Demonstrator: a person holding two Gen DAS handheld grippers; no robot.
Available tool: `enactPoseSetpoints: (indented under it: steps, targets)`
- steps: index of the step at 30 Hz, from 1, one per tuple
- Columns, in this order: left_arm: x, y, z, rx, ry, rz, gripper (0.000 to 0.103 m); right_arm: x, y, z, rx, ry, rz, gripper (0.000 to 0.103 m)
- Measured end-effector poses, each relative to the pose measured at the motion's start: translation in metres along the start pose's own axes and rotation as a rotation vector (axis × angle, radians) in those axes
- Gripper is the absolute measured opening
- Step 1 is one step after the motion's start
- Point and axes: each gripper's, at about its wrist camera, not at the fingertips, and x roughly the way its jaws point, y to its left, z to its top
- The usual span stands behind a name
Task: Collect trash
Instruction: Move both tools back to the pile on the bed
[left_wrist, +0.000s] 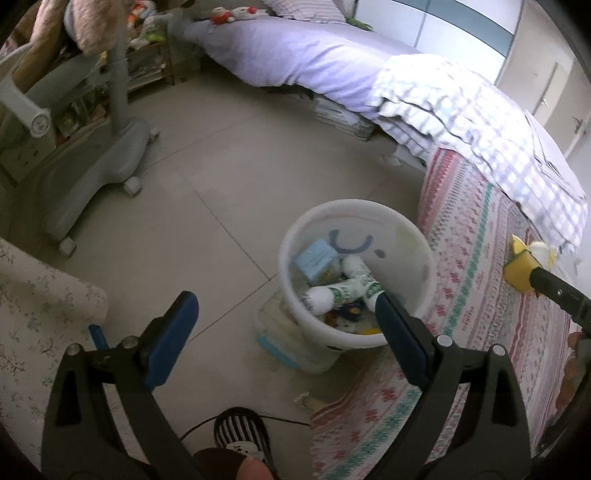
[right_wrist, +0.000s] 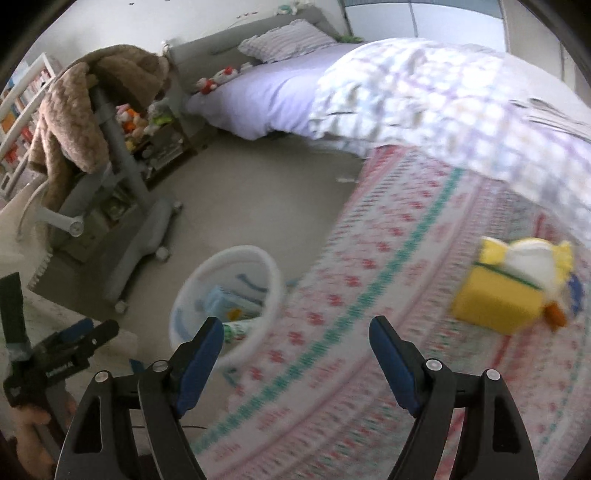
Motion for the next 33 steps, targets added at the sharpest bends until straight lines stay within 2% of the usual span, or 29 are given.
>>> enactPoseSetpoints:
  steps: [5,15,22,33]
  targets:
    - [-0.002,-0.029,0.000,0.036,-0.006,-0.019,0.099,-0.027,-0.035,-0.013,0.010,-0.020,-0.084,0.085]
    - [0.000,-0.085,0.000,0.085,-0.006,-0.046,0.101,-0.058,-0.105,-0.037,0.110,-0.019,-0.180,0.087]
    - [0.008,-0.129,-0.003,0.111,0.009,-0.078,0.101,-0.072,-0.150,-0.050,0.240,-0.007,-0.220,0.092]
    - [0.022,-0.201,-0.011,0.212,0.012,-0.110,0.101,-0.089,-0.195,-0.061,0.282,0.002,-0.288,0.094]
